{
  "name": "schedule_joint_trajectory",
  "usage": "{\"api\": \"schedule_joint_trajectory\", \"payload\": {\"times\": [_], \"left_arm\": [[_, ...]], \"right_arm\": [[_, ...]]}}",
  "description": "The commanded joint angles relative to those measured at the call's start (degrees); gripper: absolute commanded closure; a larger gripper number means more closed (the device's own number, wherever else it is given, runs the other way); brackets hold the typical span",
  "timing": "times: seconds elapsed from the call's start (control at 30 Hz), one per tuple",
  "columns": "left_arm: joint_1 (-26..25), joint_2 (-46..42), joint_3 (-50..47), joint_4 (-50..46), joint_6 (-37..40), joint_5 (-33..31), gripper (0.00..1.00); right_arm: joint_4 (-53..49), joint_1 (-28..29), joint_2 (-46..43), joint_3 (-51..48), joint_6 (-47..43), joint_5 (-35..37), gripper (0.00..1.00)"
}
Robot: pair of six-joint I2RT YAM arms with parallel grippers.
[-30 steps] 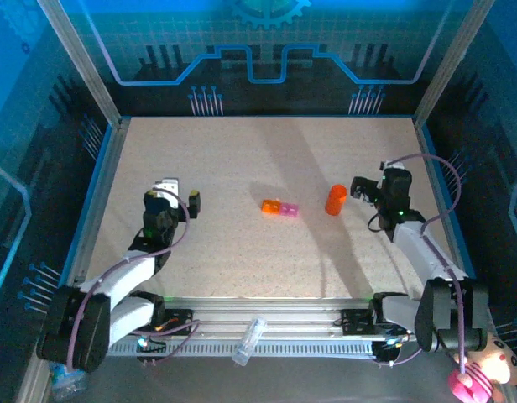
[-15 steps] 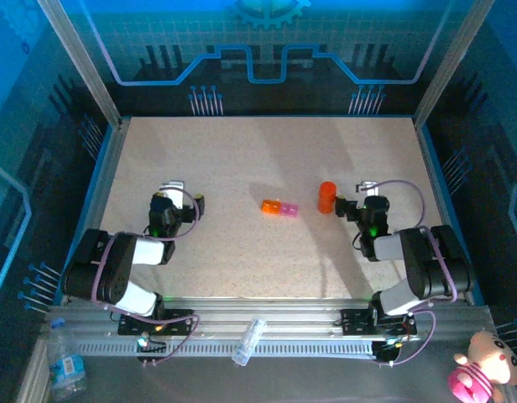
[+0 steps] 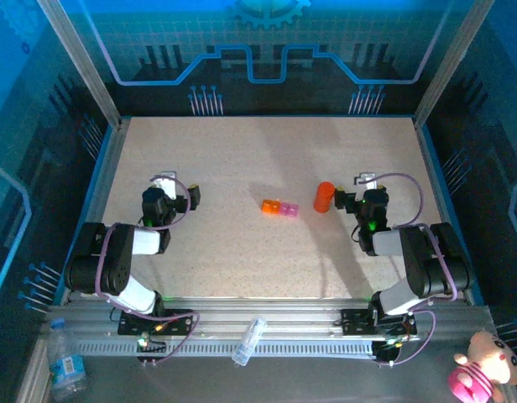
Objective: Sort the pills into containers
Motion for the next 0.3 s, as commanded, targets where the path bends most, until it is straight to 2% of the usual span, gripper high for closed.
{"api": "schedule_joint_trajectory", "payload": {"times": [0.0, 0.13, 0.27], "left_arm": [[0.15, 0.11, 0.58, 0.15, -0.76, 1.53, 0.01], [0.17, 0.15, 0.55, 0.11, -0.72, 1.53, 0.01], [0.15, 0.03, 0.44, 0.19, -0.61, 1.45, 0.01]], "right_arm": [[2.70, 1.17, 0.56, 0.38, -1.56, 1.41, 0.00], [0.99, -1.04, 0.26, 1.03, -0.45, -3.38, 0.00], [1.61, -0.78, 0.33, 0.83, -0.97, -3.37, 0.00]]}}
